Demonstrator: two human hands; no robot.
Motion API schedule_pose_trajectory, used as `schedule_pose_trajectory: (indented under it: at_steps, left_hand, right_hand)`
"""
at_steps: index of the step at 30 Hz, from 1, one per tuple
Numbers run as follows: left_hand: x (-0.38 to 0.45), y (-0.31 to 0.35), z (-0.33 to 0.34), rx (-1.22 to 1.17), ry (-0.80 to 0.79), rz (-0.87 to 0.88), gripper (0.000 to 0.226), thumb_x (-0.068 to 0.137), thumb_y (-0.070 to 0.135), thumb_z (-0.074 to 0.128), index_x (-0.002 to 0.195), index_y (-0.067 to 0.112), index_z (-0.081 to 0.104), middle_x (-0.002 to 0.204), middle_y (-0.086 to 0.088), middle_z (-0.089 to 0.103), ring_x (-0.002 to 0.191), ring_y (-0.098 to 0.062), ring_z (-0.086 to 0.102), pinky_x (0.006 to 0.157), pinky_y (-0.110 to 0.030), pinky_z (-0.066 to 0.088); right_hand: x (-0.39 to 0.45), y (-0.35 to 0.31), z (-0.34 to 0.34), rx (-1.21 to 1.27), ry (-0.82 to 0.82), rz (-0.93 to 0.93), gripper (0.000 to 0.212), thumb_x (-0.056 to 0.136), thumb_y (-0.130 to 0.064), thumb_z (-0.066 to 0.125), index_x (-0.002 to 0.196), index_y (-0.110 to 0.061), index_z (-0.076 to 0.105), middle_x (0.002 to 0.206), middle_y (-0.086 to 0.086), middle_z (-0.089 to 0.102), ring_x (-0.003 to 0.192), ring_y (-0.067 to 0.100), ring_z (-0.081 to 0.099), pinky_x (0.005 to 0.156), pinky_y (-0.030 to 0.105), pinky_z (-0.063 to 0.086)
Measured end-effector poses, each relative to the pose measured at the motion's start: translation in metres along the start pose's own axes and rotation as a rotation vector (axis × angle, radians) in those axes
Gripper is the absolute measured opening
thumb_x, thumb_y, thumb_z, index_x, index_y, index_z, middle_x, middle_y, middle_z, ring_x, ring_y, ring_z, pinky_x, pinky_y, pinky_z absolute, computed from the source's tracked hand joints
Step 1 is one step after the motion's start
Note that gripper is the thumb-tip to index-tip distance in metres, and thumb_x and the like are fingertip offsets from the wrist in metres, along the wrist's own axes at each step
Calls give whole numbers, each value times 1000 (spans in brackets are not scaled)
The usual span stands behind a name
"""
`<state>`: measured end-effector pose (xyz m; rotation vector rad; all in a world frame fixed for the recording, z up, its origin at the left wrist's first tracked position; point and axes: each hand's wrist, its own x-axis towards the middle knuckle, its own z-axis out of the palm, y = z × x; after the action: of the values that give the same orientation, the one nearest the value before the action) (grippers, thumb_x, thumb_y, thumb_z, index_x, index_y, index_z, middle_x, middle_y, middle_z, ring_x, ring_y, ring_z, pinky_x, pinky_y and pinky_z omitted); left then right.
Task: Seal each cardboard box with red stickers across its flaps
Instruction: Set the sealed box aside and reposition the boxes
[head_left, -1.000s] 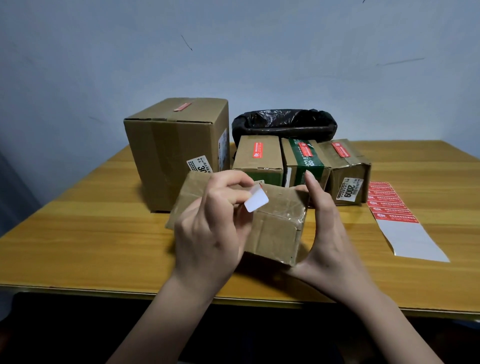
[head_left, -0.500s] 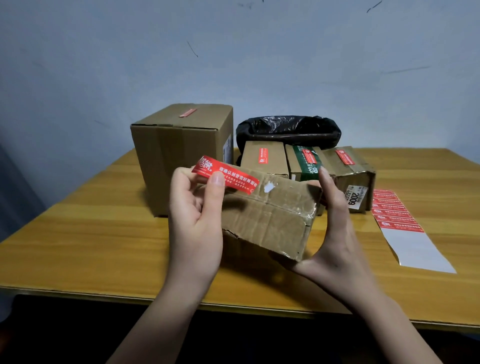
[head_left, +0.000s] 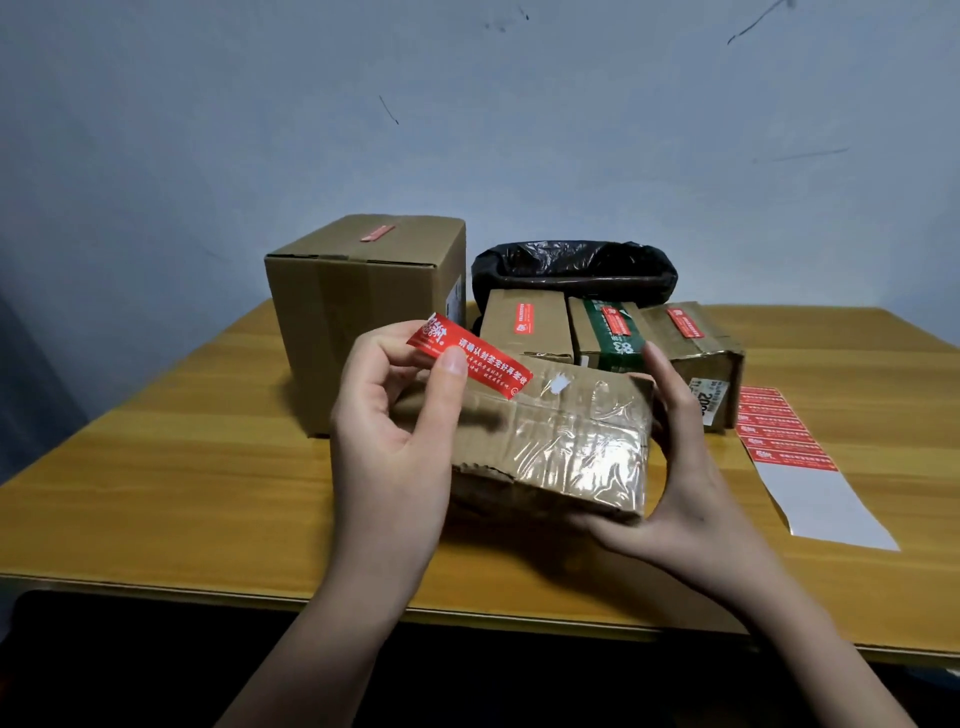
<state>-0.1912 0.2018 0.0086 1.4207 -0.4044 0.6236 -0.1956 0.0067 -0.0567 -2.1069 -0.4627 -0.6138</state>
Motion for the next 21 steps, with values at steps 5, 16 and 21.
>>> schedule_pose_trajectory:
  at_steps: [5, 16, 21]
  left_hand:
    - [2, -3, -5, 66, 5, -9, 6, 93, 13, 58, 90, 18, 57, 87, 5, 64, 78, 1, 61, 67, -8, 45]
    - [2, 1, -4, 74, 0, -46, 9, 93, 11, 56, 86, 18, 55, 84, 1, 60, 73, 4, 60, 61, -7, 45]
    - [2, 7, 0, 52, -15, -56, 10, 93, 5, 54, 86, 12, 53, 80, 0, 57, 66, 7, 61, 55, -5, 45]
  right_hand:
    - [4, -2, -10, 11, -64, 58, 121, 58, -56, 79, 151, -41, 3, 152, -19, 22, 140, -2, 27, 115, 22, 25]
    - [12, -4, -21, 67, -186, 190, 120, 54, -54, 86, 141, -61, 4, 153, -27, 15, 134, -22, 12, 114, 24, 20]
    - [14, -3, -20, 84, -202, 232, 118, 50, -58, 83, 139, -64, 6, 153, -24, 17, 137, -15, 16, 116, 28, 21]
